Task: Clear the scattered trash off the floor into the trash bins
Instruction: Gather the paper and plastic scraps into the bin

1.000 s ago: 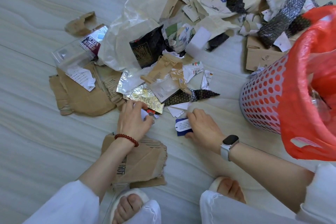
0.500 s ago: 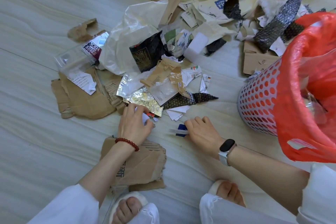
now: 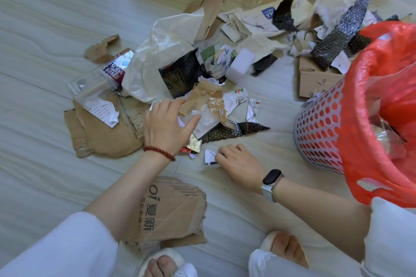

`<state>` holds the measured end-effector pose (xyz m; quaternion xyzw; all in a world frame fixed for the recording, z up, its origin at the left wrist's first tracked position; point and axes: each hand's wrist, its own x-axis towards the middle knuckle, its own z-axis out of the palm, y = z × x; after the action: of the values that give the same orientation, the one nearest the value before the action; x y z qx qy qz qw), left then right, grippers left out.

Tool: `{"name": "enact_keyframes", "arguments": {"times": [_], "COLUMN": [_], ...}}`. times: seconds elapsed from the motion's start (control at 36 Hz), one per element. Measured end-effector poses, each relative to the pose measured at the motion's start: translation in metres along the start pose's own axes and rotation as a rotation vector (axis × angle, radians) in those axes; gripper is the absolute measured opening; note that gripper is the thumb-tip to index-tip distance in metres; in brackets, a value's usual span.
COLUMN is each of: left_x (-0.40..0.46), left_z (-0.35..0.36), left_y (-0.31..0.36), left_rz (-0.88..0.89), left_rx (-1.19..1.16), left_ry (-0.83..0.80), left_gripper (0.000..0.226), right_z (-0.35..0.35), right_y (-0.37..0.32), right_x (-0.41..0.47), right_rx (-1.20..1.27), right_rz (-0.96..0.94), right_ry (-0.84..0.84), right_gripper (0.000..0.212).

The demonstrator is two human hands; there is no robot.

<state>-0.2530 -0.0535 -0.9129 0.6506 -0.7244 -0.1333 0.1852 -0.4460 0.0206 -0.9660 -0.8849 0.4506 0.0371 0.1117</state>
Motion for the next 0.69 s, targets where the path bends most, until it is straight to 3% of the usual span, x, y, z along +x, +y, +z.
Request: {"name": "enact_keyframes", "arguments": {"times": [0.08,0.25,0.33,0.44,0.56,0.69], "left_x": [0.02,0.043,0.042,0.024,0.0,-0.019], "left_z": [0.005,0.023,0.035,0.049,0.052,0.06], "left_y": [0.014,0.034,0.029,0.008,-0.004,-0.015], "left_rz": [0.067,0.208,0.289,0.253,0.228,0.412], "left_rx": [0.07,0.292,0.445,0.55,0.45,0.308], "left_ry": [-0.02,-0.246,-0.359,-0.526,-0.454,-0.19], "left_gripper": [0.06,0.067,0.079,0.086,0.061,0.019], "right_z": [0.008,0.014,0.017,0.014,0.004,-0.005], "right_y": [-0.004,-0.01,-0.009,-0.002,0.01,0.026], "right_x": [-0.008,-0.009,-0.013,-0.027,-0.039,-0.028], "right_rx": [-0.042,-0.041,-0.037,0.018,0.174,0.261], "right_rz": [-0.022,0.002,0.002,0.078,0.266,0.369], "right_ry": [0.068,0.175,0.156,0.108,0.217,0.321], "right_gripper": [0.022,0.034,0.031,0.02,0.018,0.017]}}
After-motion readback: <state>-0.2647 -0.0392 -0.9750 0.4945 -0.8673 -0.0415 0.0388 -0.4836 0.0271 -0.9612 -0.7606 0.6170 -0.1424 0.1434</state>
